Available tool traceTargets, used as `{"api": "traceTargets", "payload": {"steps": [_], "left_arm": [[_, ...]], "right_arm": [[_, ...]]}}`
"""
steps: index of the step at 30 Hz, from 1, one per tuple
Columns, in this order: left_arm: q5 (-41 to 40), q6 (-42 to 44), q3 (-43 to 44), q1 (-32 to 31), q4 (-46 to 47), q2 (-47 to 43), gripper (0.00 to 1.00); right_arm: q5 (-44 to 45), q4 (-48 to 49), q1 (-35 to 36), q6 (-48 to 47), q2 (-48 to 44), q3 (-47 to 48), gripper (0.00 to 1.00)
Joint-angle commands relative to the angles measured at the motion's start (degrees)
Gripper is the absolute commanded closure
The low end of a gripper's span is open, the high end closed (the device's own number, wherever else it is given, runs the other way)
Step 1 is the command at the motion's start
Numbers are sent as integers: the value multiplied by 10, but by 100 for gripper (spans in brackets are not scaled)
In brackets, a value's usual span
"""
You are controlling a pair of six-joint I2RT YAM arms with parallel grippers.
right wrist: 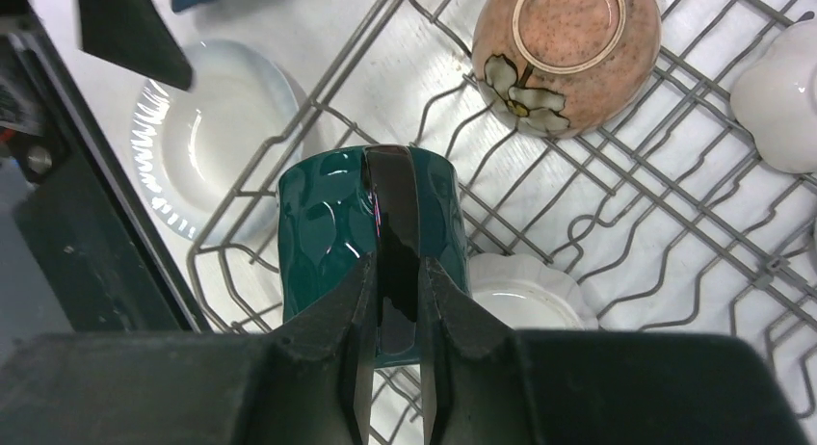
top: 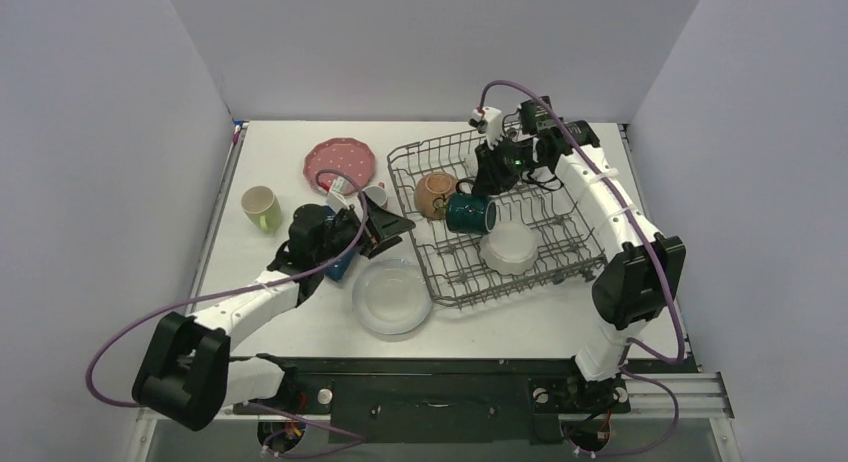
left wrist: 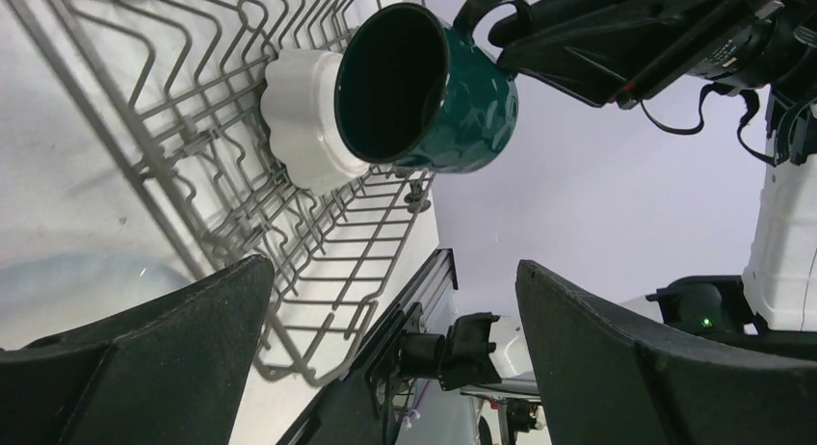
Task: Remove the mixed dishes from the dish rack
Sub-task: Pick up the cup from the dish rack.
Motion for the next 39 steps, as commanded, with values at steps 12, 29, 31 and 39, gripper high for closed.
{"api": "traceTargets", "payload": {"steps": [12,29,31,39], "left_arm": [[-8,-60,195,-78,183,236,11],[86,-125,203,-101,280,230,100],[82,-98,195,-88,236,184,100],[73,77,171,13,-90,-22,100]], "right_arm": [[-212,145,-57,126,-83,-91,100],[-285,161,-60,115,-103,-142,71],[-292,146,-61,91,-110,-144,43],[-293,99,-88,17,-153,-161,24]]}}
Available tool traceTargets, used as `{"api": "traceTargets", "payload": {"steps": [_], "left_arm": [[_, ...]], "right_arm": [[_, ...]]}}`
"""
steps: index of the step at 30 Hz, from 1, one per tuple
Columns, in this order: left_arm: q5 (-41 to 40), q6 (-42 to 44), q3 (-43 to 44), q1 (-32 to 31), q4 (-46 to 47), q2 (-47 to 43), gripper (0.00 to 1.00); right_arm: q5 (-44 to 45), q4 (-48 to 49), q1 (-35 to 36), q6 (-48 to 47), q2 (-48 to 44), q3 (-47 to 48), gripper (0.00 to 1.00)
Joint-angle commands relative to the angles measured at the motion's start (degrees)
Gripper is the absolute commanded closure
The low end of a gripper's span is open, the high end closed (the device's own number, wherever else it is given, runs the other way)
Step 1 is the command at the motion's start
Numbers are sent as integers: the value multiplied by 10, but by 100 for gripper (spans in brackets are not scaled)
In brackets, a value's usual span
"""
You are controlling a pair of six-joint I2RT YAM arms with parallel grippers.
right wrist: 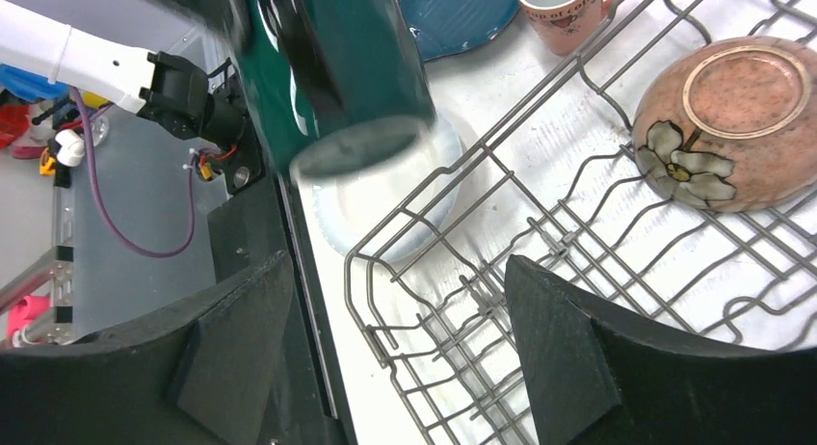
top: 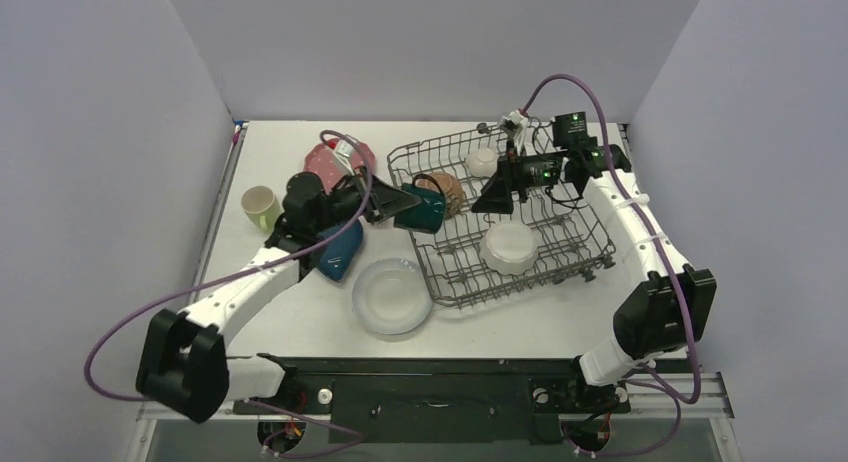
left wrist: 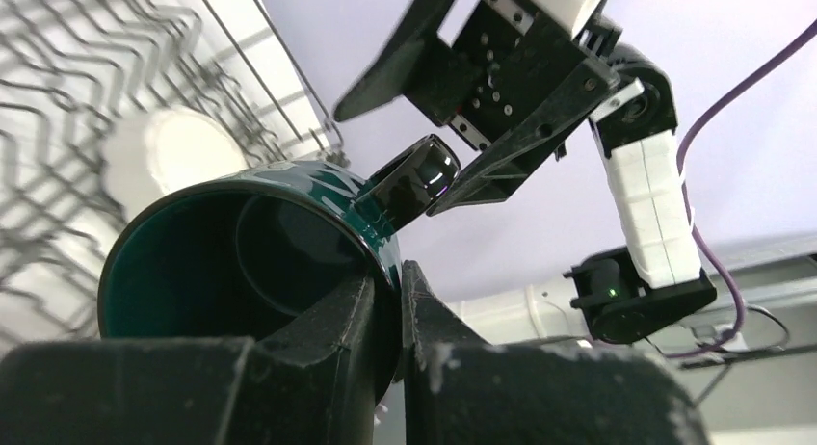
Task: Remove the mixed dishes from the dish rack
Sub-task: Pick up the cup from the dish rack, then place the cup at the center of the board.
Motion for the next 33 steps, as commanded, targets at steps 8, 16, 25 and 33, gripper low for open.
{"api": "traceTargets", "payload": {"steps": [8,16,25,33], "left_arm": [[-341,361,90,86,-691,-222,100],[-574,311,38,90,-766,-258,100],[-642,263,5,125,-777,-177,100],[-597,271,-38,175,-720,-158,100]], "right_arm": [[-14,-16,-45,-74,-60,-30,24],[-5,-17,-47,-77,-42,-35,23],[2,-17,-47,-77,-28,-37,23],[6,-25,-46,-84,-16,-37,23]]}}
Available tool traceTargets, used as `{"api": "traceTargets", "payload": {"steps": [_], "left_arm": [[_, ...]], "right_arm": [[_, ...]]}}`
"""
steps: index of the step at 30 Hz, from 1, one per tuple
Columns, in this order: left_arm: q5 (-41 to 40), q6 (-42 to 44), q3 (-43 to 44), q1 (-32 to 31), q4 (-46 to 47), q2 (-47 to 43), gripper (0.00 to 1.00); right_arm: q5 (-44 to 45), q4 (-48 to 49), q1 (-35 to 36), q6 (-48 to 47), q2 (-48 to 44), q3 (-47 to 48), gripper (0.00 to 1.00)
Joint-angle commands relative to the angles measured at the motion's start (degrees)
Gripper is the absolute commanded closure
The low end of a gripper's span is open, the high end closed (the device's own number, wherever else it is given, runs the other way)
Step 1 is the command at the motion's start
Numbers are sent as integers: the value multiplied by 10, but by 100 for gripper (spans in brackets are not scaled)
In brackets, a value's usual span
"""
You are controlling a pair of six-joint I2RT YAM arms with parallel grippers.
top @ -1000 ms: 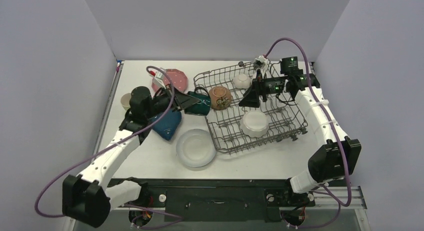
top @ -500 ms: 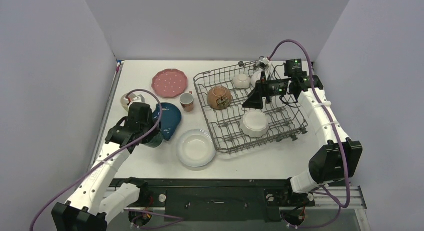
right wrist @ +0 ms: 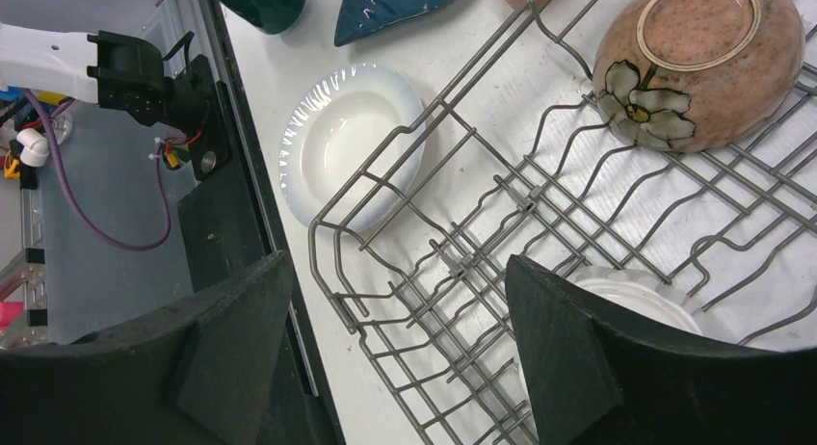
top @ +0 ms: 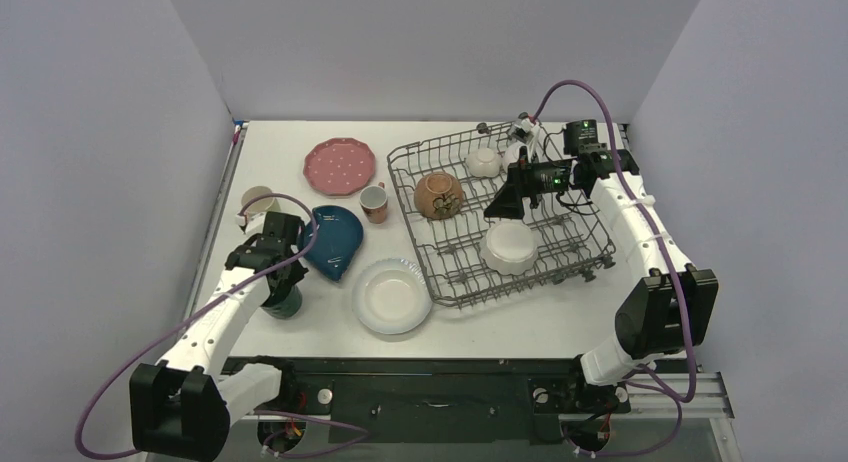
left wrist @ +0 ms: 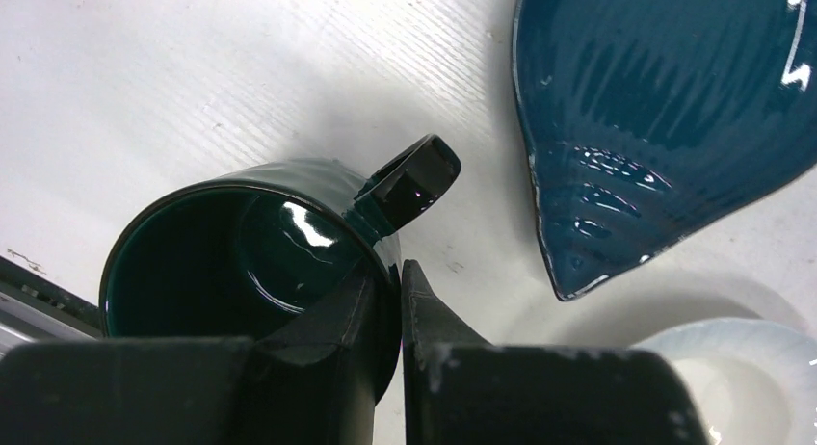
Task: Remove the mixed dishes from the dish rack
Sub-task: Place the cup at the center of the board.
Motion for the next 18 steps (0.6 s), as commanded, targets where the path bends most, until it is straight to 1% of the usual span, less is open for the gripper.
{"api": "traceTargets", "payload": {"steps": [1,2,4,5,7,8,11,15,17,18], "left_arm": [[8,1,-2,28,59,3,98],[11,2,-1,30,59,4,97],[14,2,-1,35,61,7,89],[15,3,-2,37,62,7,84],[20,3,-3,38,63,8,78],[20,3,-4,39,63,7,74],[20,5,-3,41,61,-1,71],[24,14,4,44,53,-22,64],[32,24,15,43,47,-34,58],[34,28,19,43,43,-38,52]], "right_arm": [[-3,6,-2,-24,3,0,23],[-3,5,-2,-24,4,0,23],[-1,3,-1,-26,5,0,23],[1,3,-2,-27,7,0,23],[5,2,-2,-29,9,0,23],[7,2,-2,-30,12,0,23],[14,1,-2,-30,18,0,23],[31,3,-2,-26,28,1,23],[45,8,-1,-16,34,2,23],[51,20,0,-1,40,2,23]]}}
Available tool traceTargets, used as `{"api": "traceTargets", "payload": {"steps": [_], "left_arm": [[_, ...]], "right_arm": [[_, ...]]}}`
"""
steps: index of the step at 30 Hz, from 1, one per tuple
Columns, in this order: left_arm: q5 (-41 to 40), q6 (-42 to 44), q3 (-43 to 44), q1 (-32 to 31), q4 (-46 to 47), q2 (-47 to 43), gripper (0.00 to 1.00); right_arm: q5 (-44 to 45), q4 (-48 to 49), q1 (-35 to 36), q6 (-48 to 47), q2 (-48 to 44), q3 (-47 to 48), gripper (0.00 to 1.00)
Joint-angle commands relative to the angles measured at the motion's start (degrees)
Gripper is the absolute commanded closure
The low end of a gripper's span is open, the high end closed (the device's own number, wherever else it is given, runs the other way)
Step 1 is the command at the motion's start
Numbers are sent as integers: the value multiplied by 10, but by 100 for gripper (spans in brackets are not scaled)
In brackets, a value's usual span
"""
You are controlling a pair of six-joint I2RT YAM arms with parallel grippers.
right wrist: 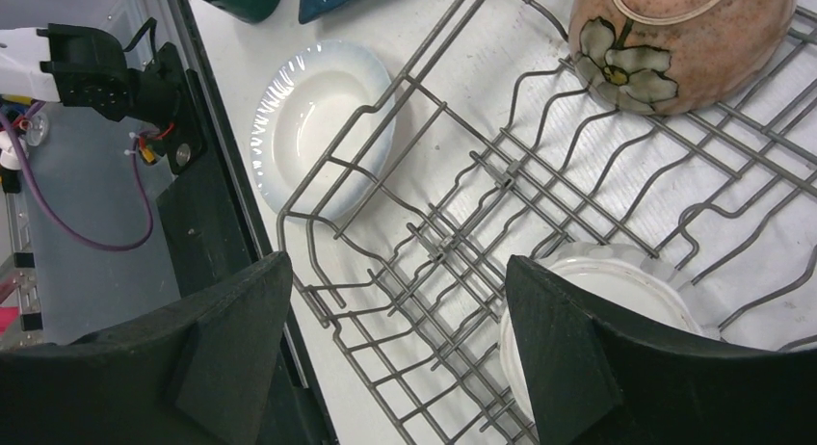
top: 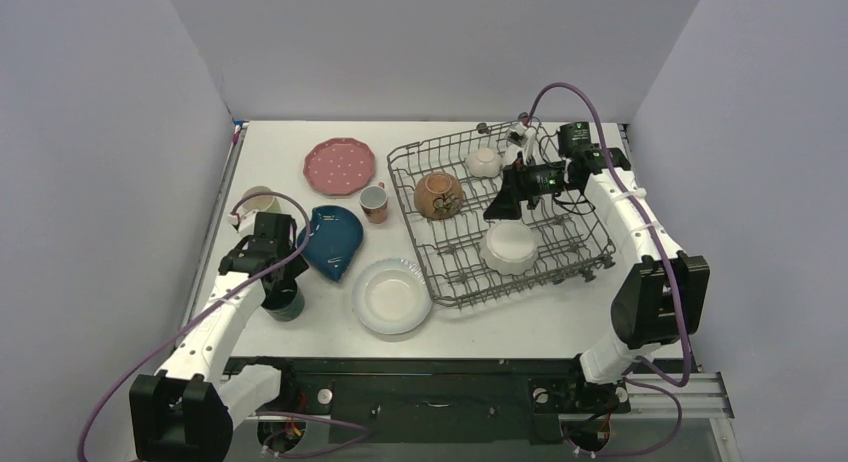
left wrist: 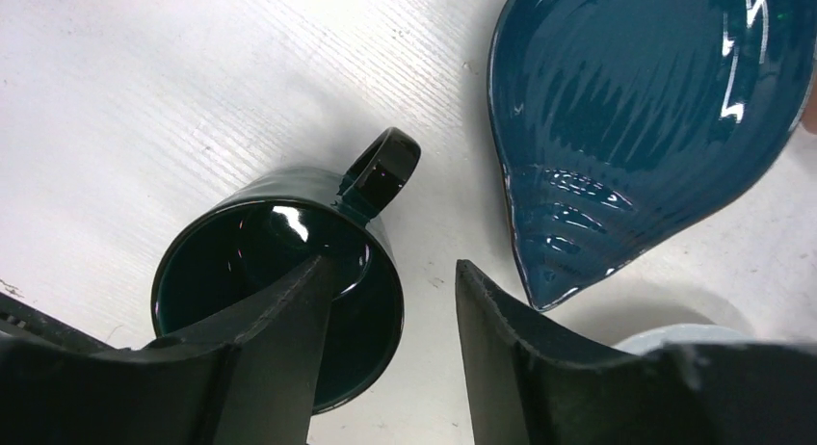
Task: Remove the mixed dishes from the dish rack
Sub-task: Place the cup at the center of the board, then pick up the bowl from the dish rack.
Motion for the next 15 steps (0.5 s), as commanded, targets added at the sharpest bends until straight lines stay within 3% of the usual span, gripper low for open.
{"api": "traceTargets", "payload": {"steps": [1,6,11,15], "left_arm": [[19,29,42,3,4,-38,48],[69,87,90,3,-3,-65,28],[208,160,114,3,45,-90,5],[361,180,119,-1,132,-73,3]], "right_arm": [[37,47,2,22,13,1,23],[144,148,26,143,23,-10,23],[207,242,49,270,64,6,23],[243,311,64,376,125,27,22]]}}
